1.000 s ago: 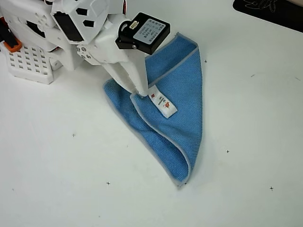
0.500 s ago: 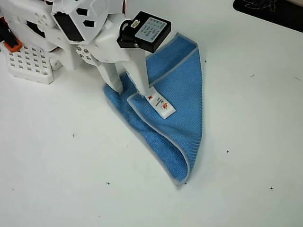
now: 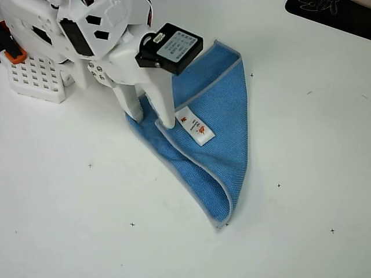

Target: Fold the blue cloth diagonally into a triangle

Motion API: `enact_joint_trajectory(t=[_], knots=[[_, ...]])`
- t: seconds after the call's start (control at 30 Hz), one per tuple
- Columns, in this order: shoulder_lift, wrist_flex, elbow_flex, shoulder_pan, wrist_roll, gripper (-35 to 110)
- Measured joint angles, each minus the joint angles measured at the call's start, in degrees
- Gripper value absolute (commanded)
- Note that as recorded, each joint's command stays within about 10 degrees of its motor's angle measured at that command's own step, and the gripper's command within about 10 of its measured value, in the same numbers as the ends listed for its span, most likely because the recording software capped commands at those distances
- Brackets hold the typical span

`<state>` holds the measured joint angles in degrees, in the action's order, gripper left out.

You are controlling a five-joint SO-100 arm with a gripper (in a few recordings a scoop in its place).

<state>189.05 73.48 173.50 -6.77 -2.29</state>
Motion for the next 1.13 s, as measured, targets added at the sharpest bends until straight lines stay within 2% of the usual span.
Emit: enact_joint_trajectory(t=[0.33, 1.13], knots=[[0.0, 0.0, 0.0, 3.0, -10.5, 35], [0.0, 0.0, 0.0, 3.4, -12.1, 35]])
